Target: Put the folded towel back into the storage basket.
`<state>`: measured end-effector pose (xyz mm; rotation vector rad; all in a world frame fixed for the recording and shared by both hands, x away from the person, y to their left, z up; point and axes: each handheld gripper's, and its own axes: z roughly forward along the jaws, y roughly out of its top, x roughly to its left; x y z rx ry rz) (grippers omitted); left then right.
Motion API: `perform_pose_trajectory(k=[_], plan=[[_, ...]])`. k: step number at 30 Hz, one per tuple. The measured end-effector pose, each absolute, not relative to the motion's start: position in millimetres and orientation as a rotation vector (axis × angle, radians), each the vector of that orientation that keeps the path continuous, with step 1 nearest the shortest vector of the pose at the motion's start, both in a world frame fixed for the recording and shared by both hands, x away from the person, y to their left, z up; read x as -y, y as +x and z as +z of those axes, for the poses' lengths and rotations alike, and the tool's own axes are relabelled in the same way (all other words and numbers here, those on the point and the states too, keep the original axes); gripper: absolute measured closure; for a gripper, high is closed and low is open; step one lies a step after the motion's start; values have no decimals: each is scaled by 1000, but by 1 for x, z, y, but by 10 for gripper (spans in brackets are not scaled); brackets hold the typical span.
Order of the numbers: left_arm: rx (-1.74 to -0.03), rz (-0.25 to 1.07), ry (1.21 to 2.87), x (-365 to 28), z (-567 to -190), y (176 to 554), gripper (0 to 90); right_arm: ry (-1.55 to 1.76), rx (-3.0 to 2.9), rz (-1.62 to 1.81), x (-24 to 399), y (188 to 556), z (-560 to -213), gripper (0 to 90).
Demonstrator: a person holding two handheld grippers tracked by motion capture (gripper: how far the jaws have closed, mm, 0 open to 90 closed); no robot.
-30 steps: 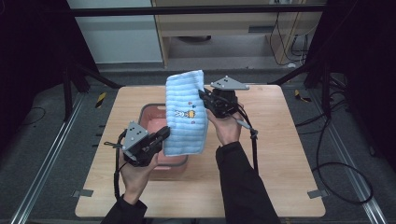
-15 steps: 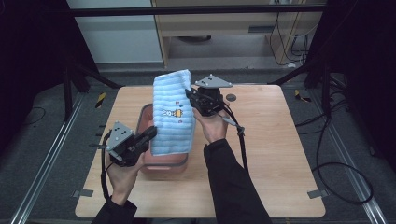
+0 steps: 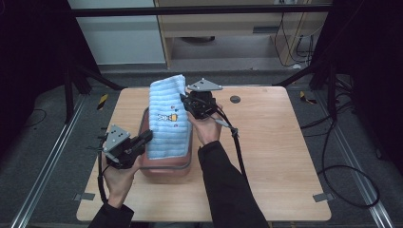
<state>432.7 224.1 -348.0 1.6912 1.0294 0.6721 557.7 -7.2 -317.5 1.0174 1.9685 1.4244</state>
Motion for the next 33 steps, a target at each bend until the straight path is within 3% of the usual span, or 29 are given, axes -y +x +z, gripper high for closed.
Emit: perform_pose_trajectory(k=[33], plan=[[-1136,648,1818,-222,-398,458,869,1113,-2040,1374,-1,580,-386,827]])
